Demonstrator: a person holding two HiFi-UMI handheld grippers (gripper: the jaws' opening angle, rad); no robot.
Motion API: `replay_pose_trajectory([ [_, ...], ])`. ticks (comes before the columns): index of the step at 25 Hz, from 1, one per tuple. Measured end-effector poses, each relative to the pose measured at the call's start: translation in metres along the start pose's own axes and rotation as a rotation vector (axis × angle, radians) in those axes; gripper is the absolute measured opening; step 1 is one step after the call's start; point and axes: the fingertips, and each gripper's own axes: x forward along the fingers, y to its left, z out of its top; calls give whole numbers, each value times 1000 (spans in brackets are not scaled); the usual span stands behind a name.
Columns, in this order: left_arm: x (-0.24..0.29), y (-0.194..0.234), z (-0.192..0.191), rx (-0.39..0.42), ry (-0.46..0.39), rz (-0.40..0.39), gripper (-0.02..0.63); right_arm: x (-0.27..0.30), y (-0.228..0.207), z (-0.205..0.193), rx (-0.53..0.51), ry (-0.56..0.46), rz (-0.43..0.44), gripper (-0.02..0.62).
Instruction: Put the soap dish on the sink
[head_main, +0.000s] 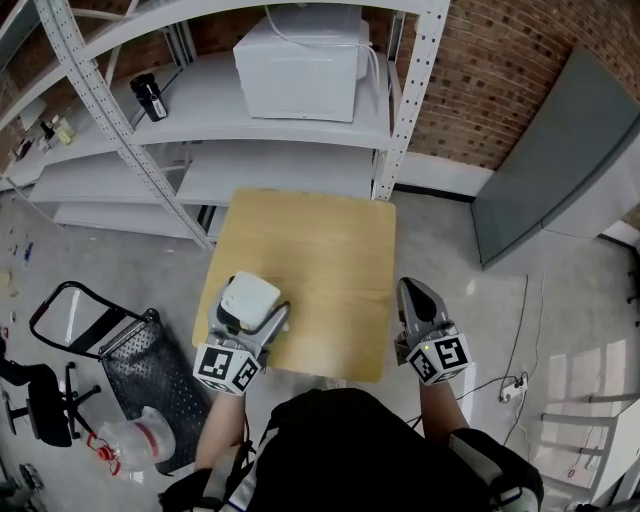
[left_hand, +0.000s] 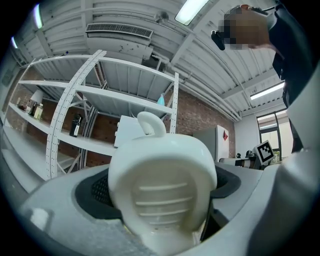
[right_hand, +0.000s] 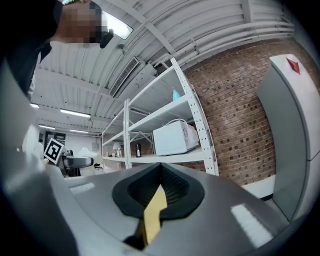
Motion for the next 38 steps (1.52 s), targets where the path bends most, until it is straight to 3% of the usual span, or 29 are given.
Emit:
replay_pose_trajectory([
  [10, 11, 17, -29, -26, 87, 9, 509, 18, -3, -18, 20, 41, -5, 6],
  [20, 17, 28, -76, -97, 201, -10, 509, 28, 8, -67, 58, 152, -15, 6],
  [28, 20, 30, -133, -127, 348, -26, 509, 26, 12, -106, 146, 212, -56, 6],
  [38, 15, 32, -212, -151, 573, -30, 509, 16, 12, -175, 183, 369, -105, 6],
])
